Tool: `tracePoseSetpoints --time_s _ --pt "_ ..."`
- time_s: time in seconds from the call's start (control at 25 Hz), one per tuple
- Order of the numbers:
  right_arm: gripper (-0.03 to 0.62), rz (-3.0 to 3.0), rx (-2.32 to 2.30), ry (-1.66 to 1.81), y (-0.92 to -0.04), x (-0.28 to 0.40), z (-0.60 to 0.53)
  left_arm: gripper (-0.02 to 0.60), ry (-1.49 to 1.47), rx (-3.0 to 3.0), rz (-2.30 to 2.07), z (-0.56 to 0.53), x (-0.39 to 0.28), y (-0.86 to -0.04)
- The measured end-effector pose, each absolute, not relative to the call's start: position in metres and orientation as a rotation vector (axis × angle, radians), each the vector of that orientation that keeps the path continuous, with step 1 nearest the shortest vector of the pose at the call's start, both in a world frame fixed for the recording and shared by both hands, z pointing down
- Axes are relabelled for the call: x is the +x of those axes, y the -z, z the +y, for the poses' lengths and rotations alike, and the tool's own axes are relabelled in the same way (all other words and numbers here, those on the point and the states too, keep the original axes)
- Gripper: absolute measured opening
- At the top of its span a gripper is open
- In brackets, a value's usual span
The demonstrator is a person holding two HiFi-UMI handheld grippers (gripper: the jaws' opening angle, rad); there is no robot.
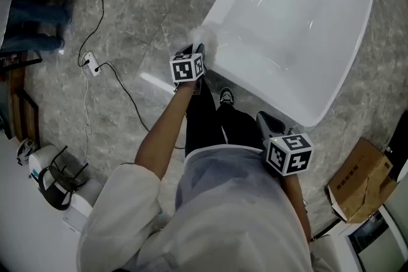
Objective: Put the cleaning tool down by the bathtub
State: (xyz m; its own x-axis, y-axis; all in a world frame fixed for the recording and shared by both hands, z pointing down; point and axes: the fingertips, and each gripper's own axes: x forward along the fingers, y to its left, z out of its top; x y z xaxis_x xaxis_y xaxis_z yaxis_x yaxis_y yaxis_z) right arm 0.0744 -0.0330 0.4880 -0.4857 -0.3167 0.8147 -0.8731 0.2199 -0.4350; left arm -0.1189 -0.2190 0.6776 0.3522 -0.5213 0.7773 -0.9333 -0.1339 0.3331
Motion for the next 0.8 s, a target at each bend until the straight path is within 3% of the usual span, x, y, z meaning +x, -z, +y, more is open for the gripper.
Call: tracePoseSetpoints --time_s 0.8 --pt "0.012 -1.924 1.106 -1.267 -0.491 0.07 -0.033 0.095 -0.65 1.813 -1.232 -0.217 -0.112 -0.697"
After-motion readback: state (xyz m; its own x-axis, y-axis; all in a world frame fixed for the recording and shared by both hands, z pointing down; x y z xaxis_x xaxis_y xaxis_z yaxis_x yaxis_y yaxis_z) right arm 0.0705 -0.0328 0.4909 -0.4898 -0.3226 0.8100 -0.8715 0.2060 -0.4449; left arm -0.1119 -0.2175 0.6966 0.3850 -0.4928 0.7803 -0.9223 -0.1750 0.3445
